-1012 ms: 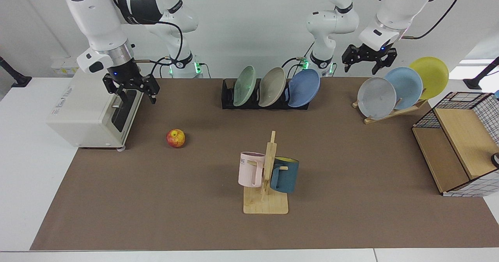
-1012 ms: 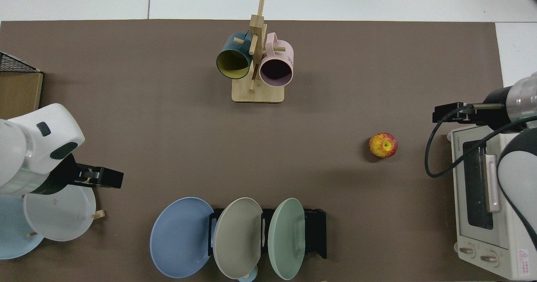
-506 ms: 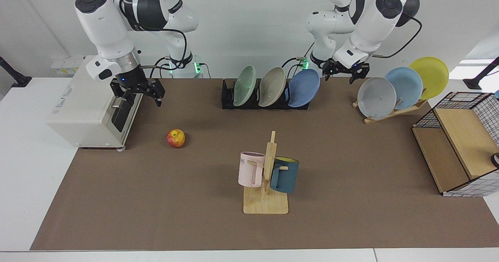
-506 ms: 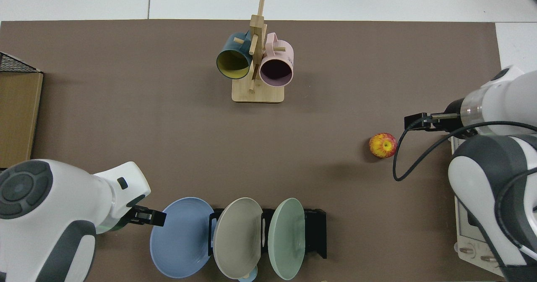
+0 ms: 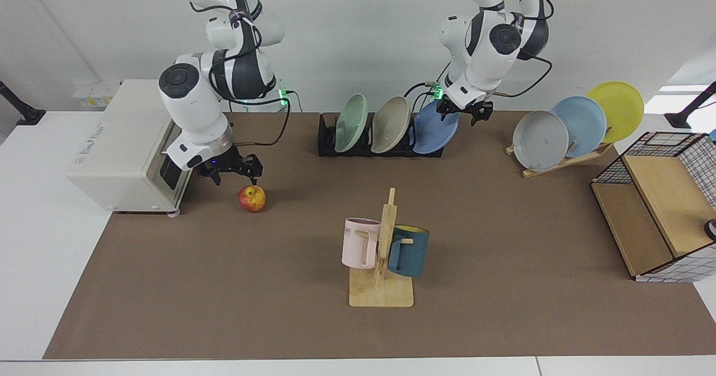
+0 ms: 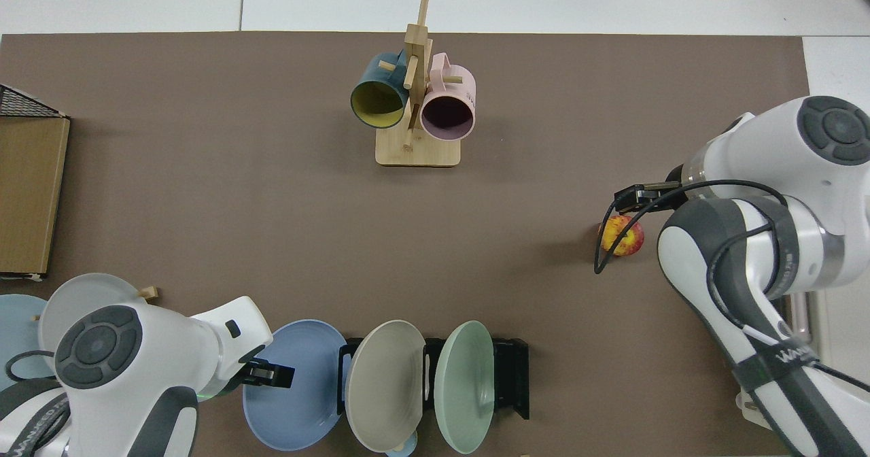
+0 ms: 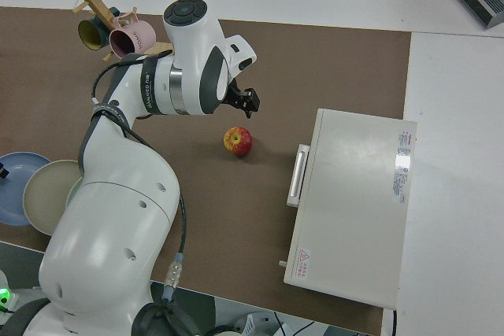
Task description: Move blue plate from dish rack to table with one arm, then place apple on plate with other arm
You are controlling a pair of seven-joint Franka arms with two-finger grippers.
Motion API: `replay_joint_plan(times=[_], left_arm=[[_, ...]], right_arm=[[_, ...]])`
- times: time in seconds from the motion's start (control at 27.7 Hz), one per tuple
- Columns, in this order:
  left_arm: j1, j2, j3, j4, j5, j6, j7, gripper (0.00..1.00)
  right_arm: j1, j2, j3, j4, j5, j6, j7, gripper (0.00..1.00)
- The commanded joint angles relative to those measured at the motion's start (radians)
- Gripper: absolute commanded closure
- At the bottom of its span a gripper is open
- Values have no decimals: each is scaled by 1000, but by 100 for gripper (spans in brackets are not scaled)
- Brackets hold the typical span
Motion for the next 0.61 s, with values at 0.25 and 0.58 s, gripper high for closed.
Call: replay_joint_plan(times=[0.25, 0.58], left_arm=[[-12, -28, -22, -24, -55, -11, -27, 40], [-12, -28, -23, -20, -57, -23, -33, 52]], right_arm=[[6, 21, 1, -115, -4, 134, 4, 0], [6, 59, 1, -171, -6, 200, 5, 0]])
